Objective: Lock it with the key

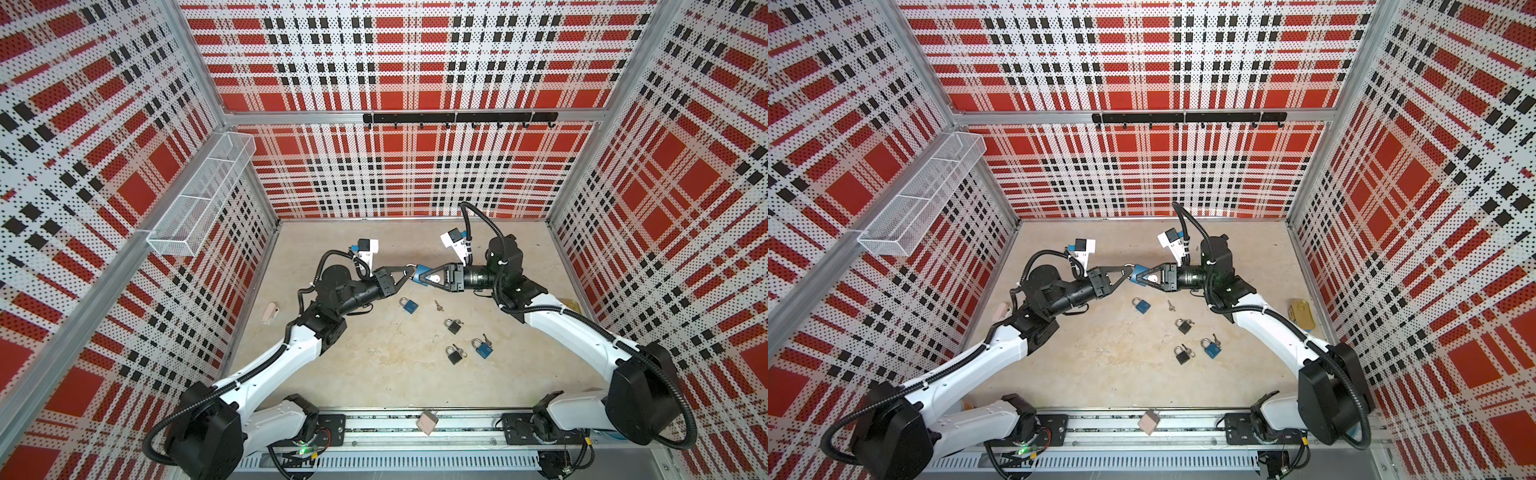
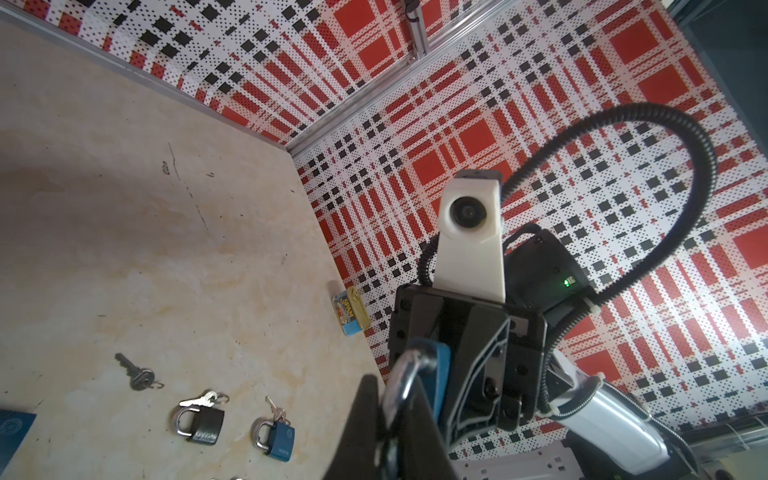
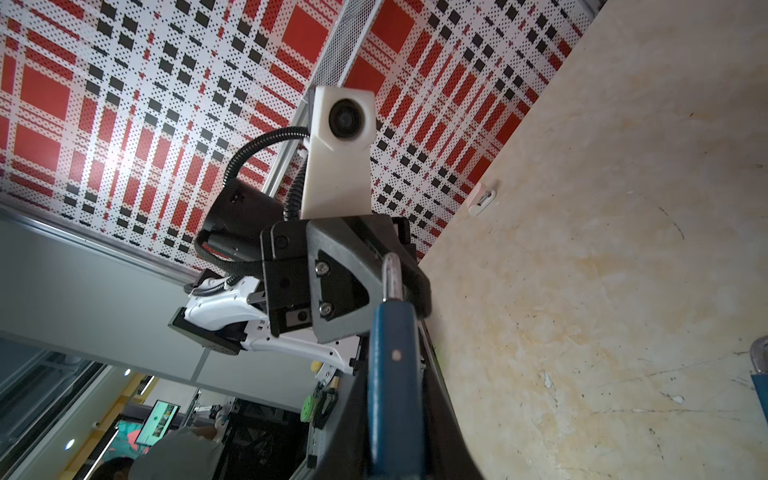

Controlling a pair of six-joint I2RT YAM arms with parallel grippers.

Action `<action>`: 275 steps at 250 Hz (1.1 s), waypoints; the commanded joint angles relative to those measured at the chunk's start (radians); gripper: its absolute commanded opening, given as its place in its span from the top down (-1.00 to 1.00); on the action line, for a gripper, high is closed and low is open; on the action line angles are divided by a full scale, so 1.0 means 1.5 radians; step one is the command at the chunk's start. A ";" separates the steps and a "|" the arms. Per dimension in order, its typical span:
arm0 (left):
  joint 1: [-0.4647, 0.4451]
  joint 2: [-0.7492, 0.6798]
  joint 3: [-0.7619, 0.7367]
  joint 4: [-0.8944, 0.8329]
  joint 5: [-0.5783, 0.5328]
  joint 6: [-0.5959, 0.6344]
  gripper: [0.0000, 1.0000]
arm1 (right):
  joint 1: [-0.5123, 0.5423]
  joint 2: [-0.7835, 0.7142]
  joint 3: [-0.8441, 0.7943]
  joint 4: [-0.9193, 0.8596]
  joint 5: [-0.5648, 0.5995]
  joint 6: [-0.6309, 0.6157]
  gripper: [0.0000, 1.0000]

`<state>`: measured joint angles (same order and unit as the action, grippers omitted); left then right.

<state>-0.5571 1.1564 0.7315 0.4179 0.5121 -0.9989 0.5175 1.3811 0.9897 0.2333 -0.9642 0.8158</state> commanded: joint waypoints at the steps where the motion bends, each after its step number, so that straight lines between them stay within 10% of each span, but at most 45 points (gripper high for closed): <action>1: -0.106 0.030 -0.011 -0.027 0.159 0.010 1.00 | 0.046 0.029 0.052 0.114 0.021 -0.016 1.00; 102: 0.055 -0.030 0.007 -0.058 0.175 0.015 1.00 | 0.046 -0.004 0.027 -0.005 0.049 -0.106 1.00; 142: 0.100 -0.019 0.053 -0.062 0.221 0.013 1.00 | 0.042 -0.028 -0.025 0.043 0.045 -0.074 -0.01; 275: 0.163 -0.021 0.083 -0.066 0.288 -0.016 1.00 | -0.028 -0.063 -0.149 0.233 -0.005 0.055 -0.02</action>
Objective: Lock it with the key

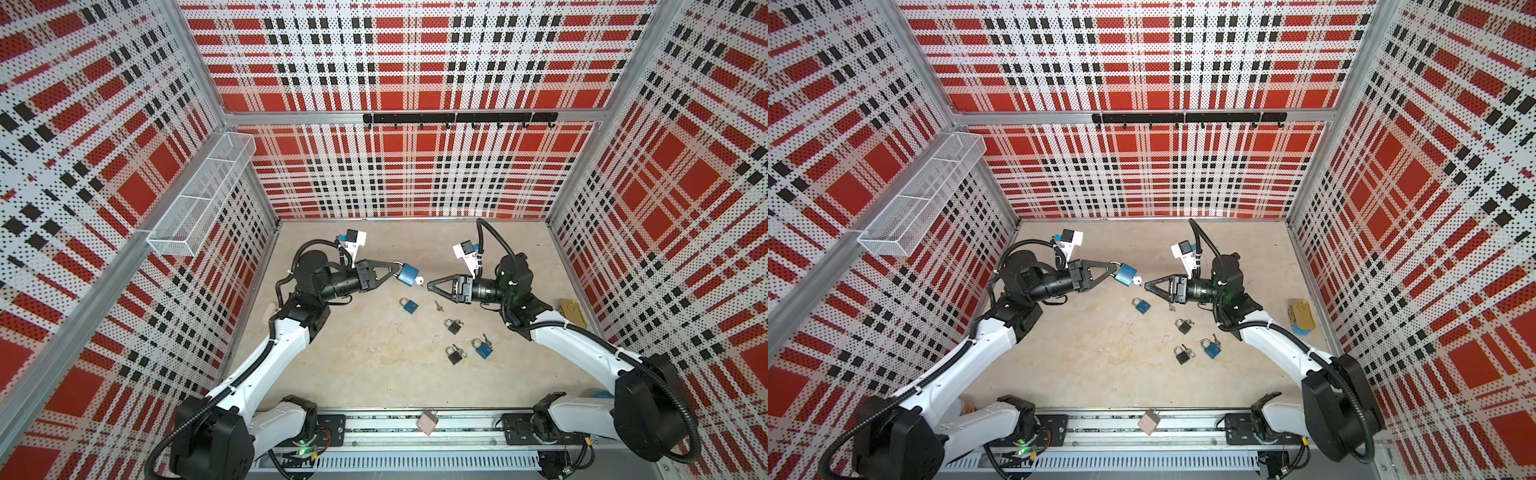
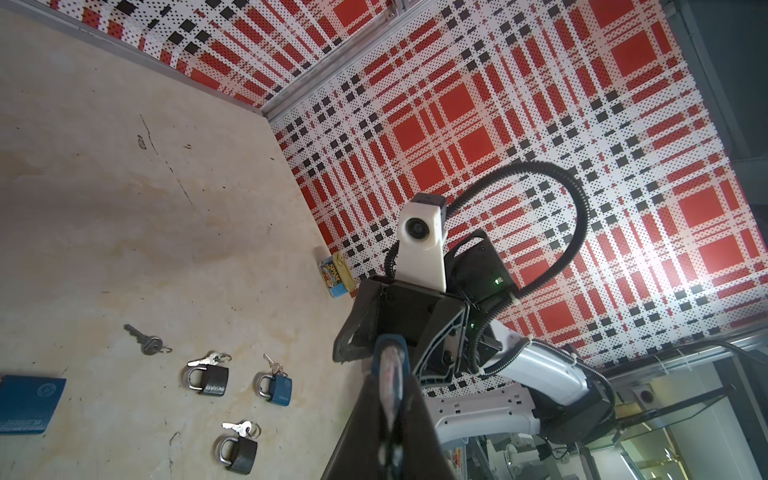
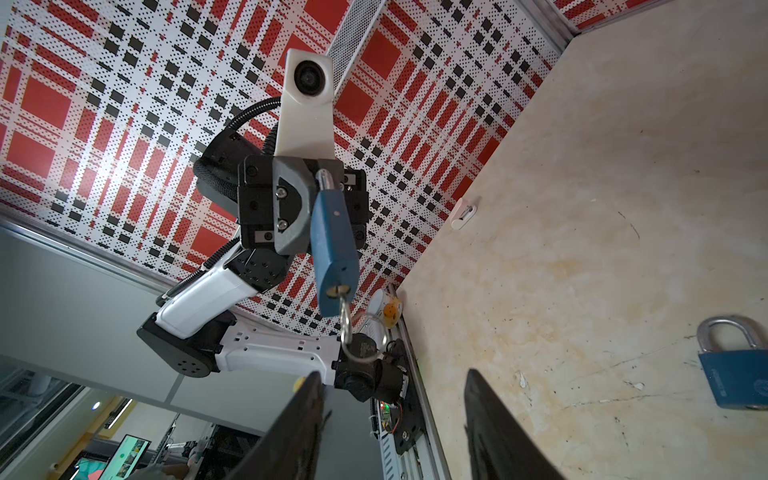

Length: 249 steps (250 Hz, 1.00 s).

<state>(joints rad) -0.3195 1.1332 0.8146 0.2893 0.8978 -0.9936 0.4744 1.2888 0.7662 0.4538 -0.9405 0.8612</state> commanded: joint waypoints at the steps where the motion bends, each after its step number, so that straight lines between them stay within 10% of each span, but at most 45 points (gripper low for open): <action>1: 0.004 -0.005 0.028 0.020 0.031 -0.020 1.00 | 0.000 -0.001 0.001 0.087 -0.022 0.025 -0.02; 249: -0.024 0.023 0.025 0.020 -0.021 -0.010 1.00 | 0.029 0.089 0.049 0.170 -0.062 0.078 0.79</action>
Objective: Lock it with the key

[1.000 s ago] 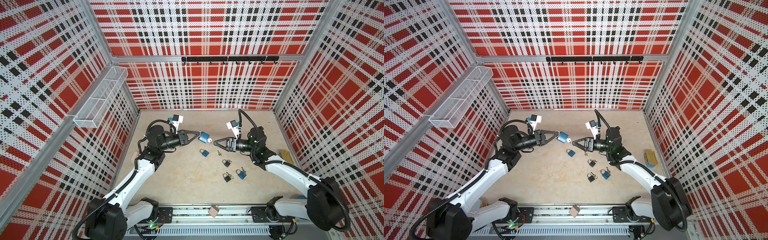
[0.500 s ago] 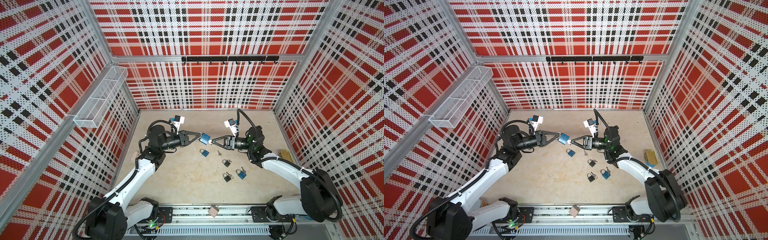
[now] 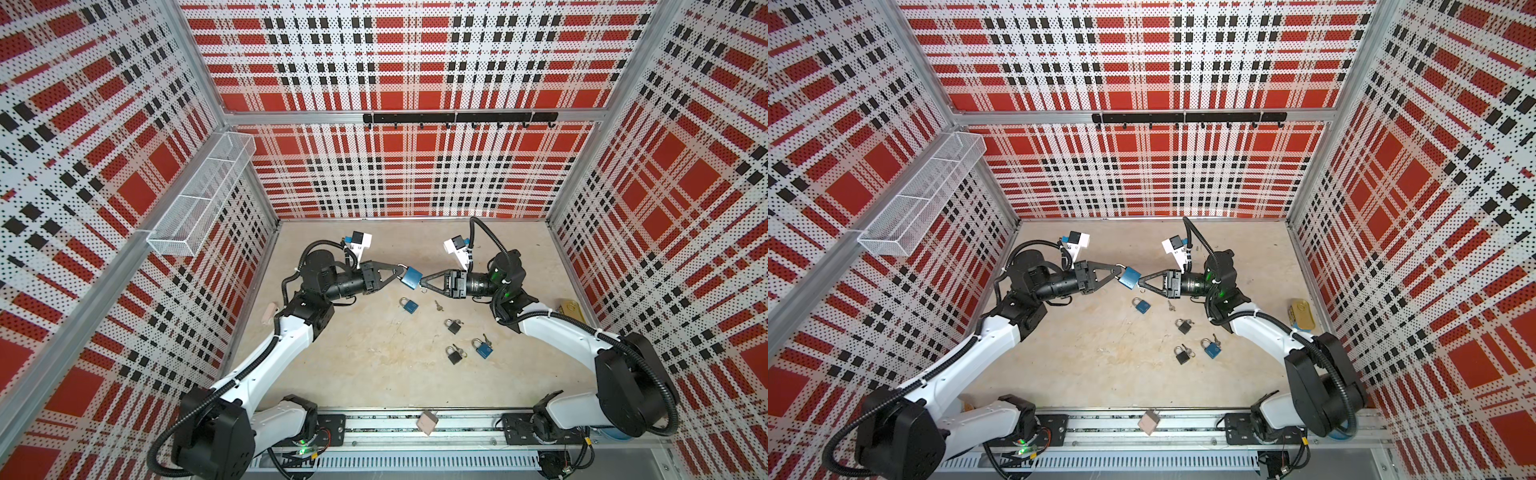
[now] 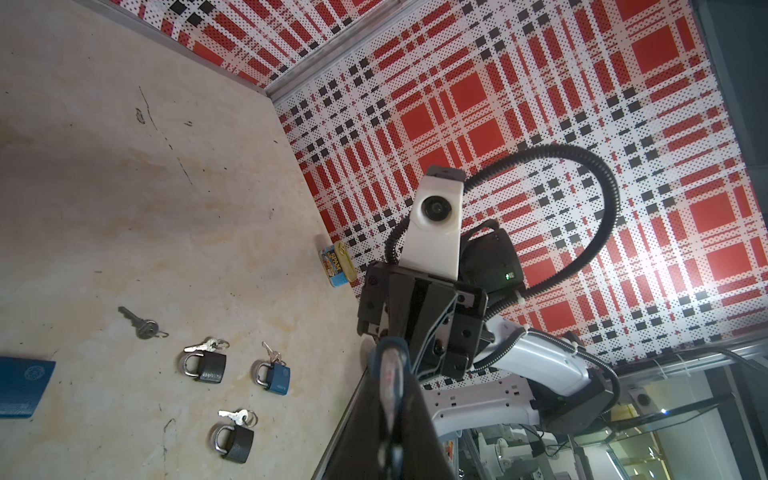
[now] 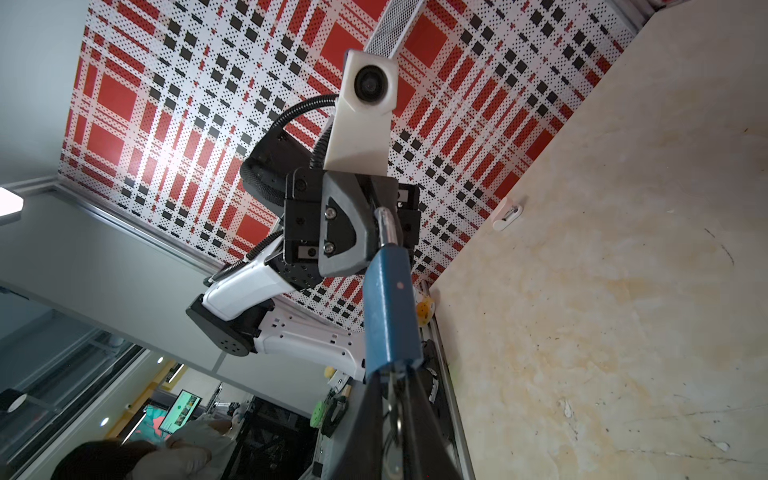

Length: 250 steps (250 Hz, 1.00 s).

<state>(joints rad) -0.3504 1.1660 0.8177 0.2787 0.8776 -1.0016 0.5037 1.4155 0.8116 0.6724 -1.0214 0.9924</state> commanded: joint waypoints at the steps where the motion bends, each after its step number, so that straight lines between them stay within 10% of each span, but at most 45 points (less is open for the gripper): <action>1: -0.004 0.001 0.023 0.027 -0.009 -0.004 1.00 | 0.009 0.004 0.018 0.024 -0.008 -0.010 0.79; 198: 0.107 -0.022 -0.015 0.005 0.057 -0.002 1.00 | -0.037 -0.118 -0.085 -0.189 0.046 -0.109 1.00; 250: 0.046 -0.045 -0.028 -0.224 -0.006 0.136 1.00 | -0.091 -0.195 -0.092 -0.333 0.084 -0.166 1.00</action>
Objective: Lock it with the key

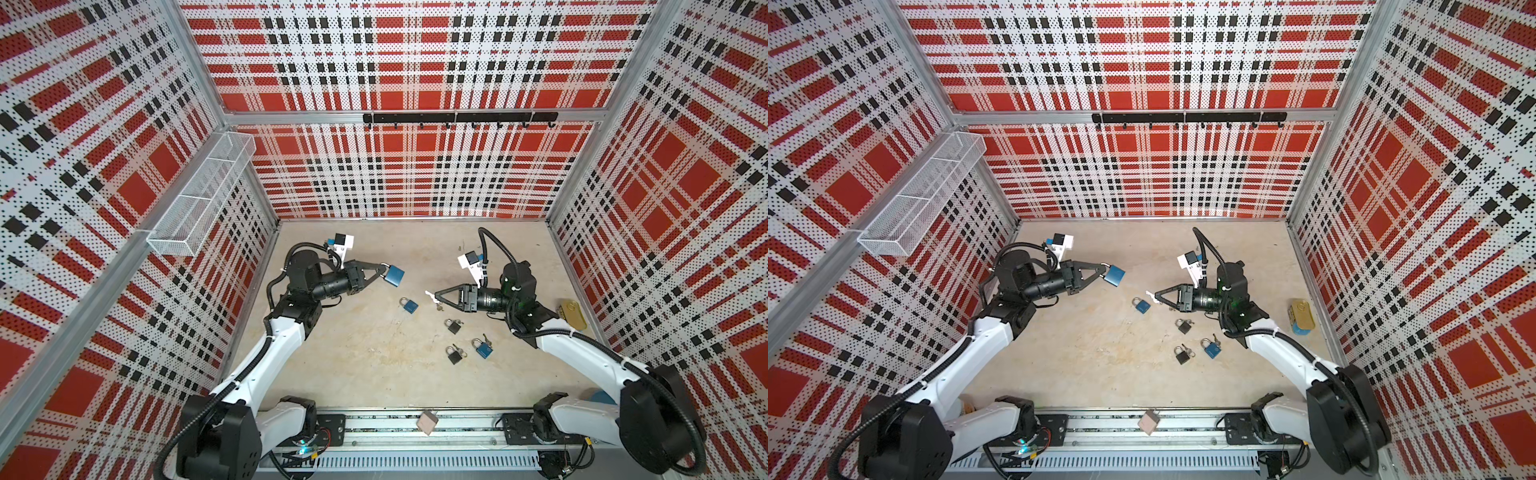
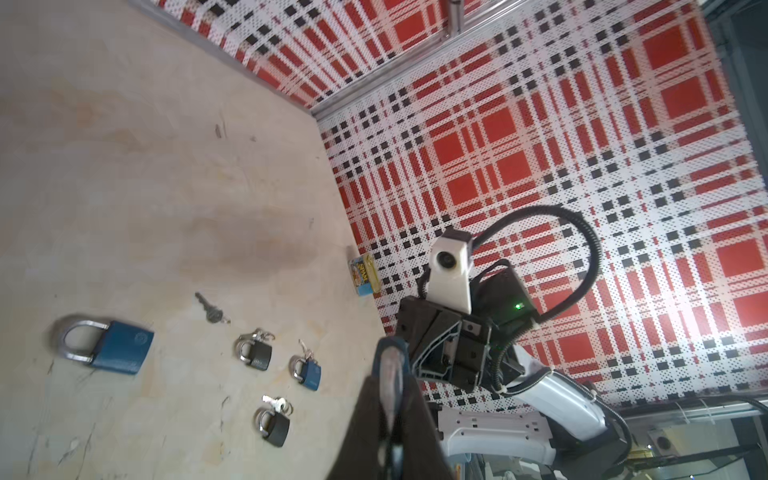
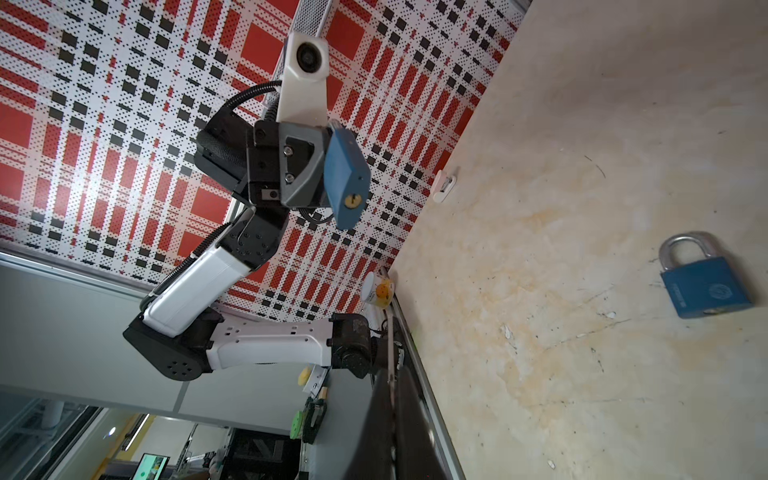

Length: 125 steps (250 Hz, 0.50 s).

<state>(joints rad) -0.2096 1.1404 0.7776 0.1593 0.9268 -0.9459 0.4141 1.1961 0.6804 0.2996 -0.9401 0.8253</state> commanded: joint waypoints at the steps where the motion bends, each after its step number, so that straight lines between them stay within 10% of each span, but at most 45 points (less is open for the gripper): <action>1: -0.051 -0.028 -0.001 -0.150 -0.041 0.102 1.00 | -0.032 -0.050 -0.005 -0.086 0.030 -0.056 1.00; 44: -0.170 -0.006 -0.026 -0.286 -0.150 0.171 1.00 | -0.061 -0.070 -0.006 -0.159 0.050 -0.086 1.00; 125: -0.290 0.122 -0.086 -0.196 -0.242 0.148 1.00 | -0.056 -0.043 -0.002 -0.235 0.080 -0.156 1.00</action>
<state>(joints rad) -0.6163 1.2675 0.6323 -0.2035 0.6231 -0.7502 0.3241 1.1187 0.6746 0.0093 -0.8616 0.6788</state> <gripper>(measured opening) 0.102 0.047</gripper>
